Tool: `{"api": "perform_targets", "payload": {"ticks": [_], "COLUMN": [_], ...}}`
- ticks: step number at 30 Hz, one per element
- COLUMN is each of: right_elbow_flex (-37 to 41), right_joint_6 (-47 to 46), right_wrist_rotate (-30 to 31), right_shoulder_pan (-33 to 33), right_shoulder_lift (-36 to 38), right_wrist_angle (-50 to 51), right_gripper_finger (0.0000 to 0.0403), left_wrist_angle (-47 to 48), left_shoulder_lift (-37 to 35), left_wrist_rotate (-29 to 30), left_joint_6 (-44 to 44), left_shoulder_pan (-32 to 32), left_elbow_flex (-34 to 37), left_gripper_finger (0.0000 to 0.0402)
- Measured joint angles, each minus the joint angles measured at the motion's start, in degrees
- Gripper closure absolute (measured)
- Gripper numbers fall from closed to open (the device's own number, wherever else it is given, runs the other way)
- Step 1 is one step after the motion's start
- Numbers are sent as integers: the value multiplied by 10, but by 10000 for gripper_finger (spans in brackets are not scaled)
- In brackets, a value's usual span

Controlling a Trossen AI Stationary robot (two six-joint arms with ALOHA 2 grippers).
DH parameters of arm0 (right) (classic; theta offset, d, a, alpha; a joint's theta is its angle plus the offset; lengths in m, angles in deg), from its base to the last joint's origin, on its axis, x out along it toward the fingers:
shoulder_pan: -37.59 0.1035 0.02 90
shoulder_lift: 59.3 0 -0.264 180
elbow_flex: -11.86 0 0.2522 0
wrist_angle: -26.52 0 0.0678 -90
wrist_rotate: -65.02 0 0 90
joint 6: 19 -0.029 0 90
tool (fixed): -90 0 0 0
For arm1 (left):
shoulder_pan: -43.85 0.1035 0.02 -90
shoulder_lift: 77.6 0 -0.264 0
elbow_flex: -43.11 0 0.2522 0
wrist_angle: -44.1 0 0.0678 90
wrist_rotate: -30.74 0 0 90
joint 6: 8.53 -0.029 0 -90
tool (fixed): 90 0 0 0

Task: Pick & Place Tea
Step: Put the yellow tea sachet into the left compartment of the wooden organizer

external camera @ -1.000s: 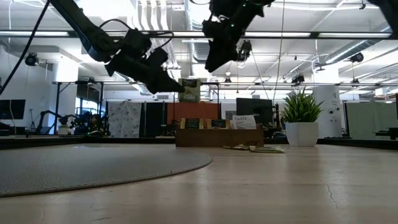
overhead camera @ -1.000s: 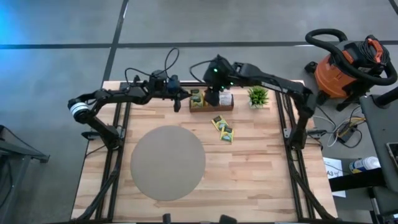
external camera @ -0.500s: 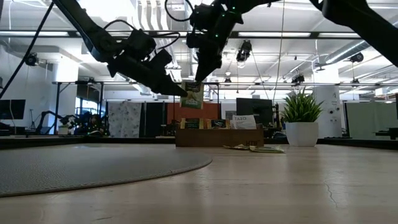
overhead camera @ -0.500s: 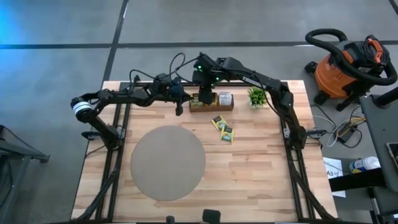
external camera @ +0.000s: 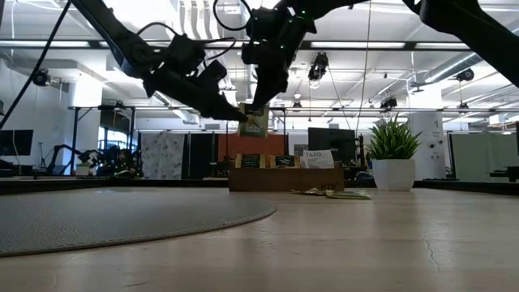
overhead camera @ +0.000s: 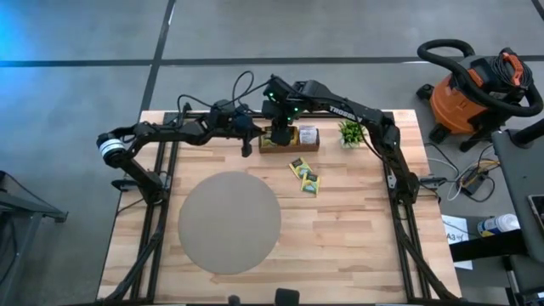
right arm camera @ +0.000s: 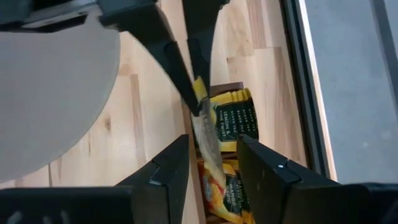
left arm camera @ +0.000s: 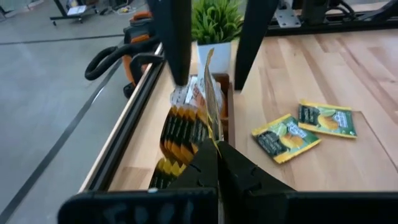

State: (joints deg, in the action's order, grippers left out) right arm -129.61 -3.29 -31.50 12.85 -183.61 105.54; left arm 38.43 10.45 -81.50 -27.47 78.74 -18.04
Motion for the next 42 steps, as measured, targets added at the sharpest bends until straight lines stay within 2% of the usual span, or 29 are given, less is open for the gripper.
{"api": "perform_targets", "payload": {"ticks": [10,24,31,36,42], "right_elbow_flex": [4,24,29,47,85], "right_joint_6": [24,30,30,27,9], "right_wrist_rotate": [5,5,7,7,11], "right_shoulder_pan": [0,0,-1,-1,0], "right_shoulder_lift": [0,0,0,0,0], "right_wrist_angle": [-1,-2,-19,-46,-77], "right_gripper_finger": [292,390,394,394,394], "left_wrist_angle": [21,26,26,57,165], "left_shoulder_lift": [-1,-3,-3,-12,-39], "left_wrist_rotate": [16,33,57,75,183], "left_joint_6": [-25,-25,15,30,30], "left_shoulder_pan": [-18,-18,-18,-19,-20], "left_elbow_flex": [-11,-11,-11,-11,-9], "left_gripper_finger": [401,401,400,365,304]}}
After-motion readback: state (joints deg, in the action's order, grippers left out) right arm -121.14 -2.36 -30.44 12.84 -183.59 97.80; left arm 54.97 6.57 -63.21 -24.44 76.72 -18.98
